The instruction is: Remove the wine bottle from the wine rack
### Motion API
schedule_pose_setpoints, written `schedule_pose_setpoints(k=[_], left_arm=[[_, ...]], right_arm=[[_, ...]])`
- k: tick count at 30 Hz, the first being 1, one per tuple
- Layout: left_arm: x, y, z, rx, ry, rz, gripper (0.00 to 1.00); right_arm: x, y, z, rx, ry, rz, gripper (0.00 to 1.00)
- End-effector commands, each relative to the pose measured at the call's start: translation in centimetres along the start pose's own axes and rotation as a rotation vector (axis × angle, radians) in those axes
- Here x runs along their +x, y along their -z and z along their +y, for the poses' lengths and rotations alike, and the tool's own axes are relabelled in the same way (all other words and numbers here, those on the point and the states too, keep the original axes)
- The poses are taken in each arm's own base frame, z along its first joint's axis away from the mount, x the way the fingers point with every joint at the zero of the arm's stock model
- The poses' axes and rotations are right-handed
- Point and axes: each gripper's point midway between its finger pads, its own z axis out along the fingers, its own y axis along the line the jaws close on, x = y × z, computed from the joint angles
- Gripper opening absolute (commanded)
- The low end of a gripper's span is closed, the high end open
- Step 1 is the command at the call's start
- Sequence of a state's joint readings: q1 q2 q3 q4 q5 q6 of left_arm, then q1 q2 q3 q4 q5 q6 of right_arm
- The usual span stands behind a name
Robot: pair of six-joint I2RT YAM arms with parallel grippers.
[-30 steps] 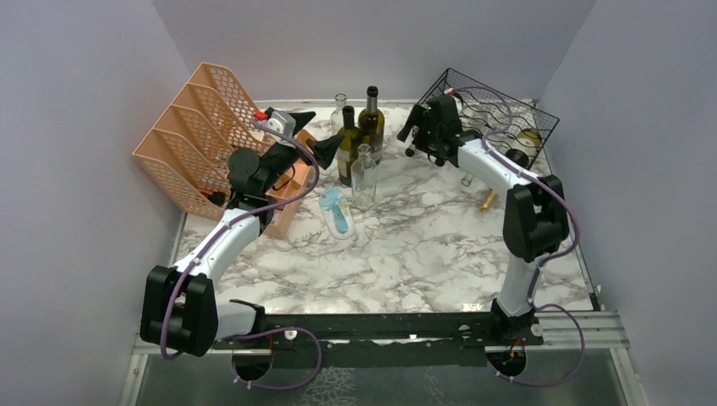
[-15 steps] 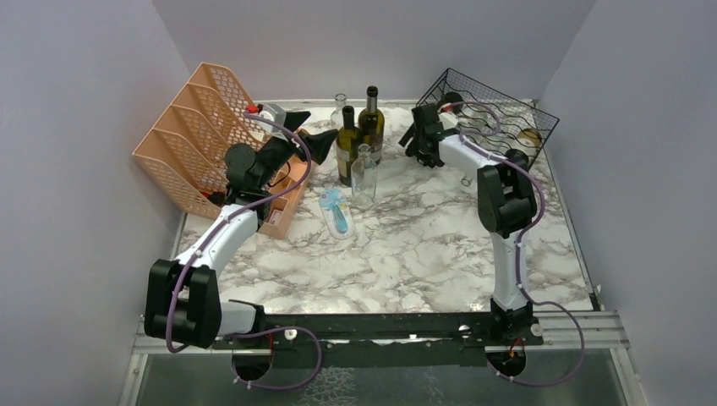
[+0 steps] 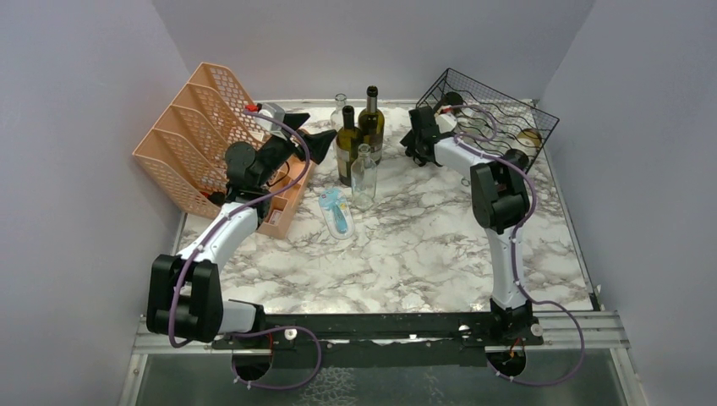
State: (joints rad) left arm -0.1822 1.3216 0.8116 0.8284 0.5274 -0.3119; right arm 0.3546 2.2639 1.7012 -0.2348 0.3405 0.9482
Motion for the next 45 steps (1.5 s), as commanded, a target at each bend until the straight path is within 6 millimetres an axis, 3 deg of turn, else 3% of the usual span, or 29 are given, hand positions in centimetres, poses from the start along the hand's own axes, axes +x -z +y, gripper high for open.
schedule_pose_setpoints(k=[1,8,15,21,35,40,45], left_arm=[[-1.8,-0.6,-0.1,0.027,-0.011,-0.039,0.99],[-1.6,-0.6,0.3,0.027,0.006,-0.033,0.99],[-1.6,-0.6,0.2,0.034,0.011,-0.034,0.99],[-1.8,-0.5,0.6,0.023,0.030,-0.041,0.99],[-2.9,-0.2,0.9,0.022,0.068,-0.072,0.99],[-3.1,-0.1,0.9,0.022,0.074,-0.079,0.99],[-3.3,0.0,0.9,0.023,0.069,-0.083,0.99]], right_arm=[[-0.4,-1.4,-0.1,0.021,-0.036,-0.059,0.56],[-0.7,-1.3,0.6,-0.005,-0.044,-0.069,0.53],[-0.8,-0.3,2.0,-0.068,-0.053,-0.041,0.31],[0.7,1.3,2.2,-0.114,-0.058,0.045,0.25],[5.8,8.6,-0.2,-0.113,0.022,0.169,0.23],[8.3,12.5,-1.0,-0.135,0.032,0.266,0.22],[8.5,17.2,-3.1,-0.138,0.039,0.302,0.22]])
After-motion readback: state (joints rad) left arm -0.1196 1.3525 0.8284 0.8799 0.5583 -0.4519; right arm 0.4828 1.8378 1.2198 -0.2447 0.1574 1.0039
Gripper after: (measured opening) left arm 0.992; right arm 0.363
